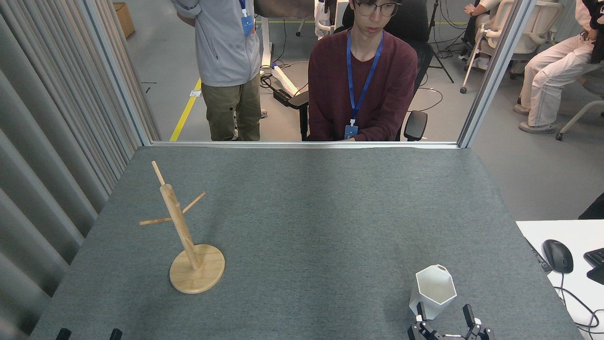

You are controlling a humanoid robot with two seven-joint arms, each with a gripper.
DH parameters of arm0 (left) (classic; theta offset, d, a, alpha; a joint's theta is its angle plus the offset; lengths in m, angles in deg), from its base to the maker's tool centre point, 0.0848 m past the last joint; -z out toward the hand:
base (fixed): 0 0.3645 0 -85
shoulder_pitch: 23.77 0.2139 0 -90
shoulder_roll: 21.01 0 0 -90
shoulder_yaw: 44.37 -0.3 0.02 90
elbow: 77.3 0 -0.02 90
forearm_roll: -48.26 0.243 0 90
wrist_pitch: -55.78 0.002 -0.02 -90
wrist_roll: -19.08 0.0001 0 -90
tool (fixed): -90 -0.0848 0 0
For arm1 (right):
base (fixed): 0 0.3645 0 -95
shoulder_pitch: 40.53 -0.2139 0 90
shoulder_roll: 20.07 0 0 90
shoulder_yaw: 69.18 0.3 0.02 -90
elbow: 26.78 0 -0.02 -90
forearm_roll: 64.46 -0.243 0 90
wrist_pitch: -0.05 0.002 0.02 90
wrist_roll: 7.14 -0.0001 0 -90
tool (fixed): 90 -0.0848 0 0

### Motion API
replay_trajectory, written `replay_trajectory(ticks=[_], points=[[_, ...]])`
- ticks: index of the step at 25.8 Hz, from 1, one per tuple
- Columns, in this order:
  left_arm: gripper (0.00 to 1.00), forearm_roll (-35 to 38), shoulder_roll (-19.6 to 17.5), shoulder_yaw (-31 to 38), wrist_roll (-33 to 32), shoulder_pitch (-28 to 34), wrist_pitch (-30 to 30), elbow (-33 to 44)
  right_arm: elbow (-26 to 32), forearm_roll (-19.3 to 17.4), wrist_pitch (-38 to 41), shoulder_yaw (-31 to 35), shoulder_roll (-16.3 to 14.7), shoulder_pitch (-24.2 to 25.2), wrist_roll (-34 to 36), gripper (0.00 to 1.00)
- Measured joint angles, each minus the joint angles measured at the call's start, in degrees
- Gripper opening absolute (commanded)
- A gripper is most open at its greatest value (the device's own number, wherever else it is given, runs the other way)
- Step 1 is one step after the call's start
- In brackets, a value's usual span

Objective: Hang cup on storage rack
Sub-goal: 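Move the right gripper up to the white faceted cup, then grasp the white cup with the right gripper and lift it toward the center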

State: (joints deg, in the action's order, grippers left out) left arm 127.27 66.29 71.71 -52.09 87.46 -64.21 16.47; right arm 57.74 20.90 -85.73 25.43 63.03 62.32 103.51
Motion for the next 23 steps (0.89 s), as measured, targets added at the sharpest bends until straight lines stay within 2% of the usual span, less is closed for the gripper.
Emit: replay_trajectory(ticks=[5,15,16,18,19,21,23], points=[[1.00,-0.01,-0.06,0.02,0.10,-0.02,0.03,0.00,-3.05,0.05,0.12,-0.04,-0.32,-3.43,-0.49,0.99],[1.00,-0.09,-0.49,0.04,0.11,0.24,0.04,0.08,-8.17,0.40,0.07,-0.68,-1.23,-7.00,-0.71,0.98],[1.00,-0.09,-0.53,0.05,0.10,0.20,0.01,0.11,-9.02,0.41,0.06,-0.69,-1.19,-7.50,-0.71,0.93],[1.00,-0.08,-0.52,0.04,0.11,0.02,-0.04,0.21,-10.17,0.42,-0.06,-0.69,-1.17,-8.06,-0.36,0.68],[1.00,-0.08,-0.48,0.04,0.10,-0.04,-0.05,0.27,-10.55,0.43,-0.06,-0.68,-1.20,-8.25,-0.32,0.61],[1.00,-0.04,-0.41,0.00,0.10,-0.25,-0.06,0.29,-11.06,0.47,-0.07,-0.67,-1.34,-8.51,-0.06,0.53],[1.00,0.04,-0.43,-0.25,0.11,-1.07,-0.06,0.19,-11.19,0.50,-0.10,-0.65,-1.38,-8.66,0.00,0.53]])
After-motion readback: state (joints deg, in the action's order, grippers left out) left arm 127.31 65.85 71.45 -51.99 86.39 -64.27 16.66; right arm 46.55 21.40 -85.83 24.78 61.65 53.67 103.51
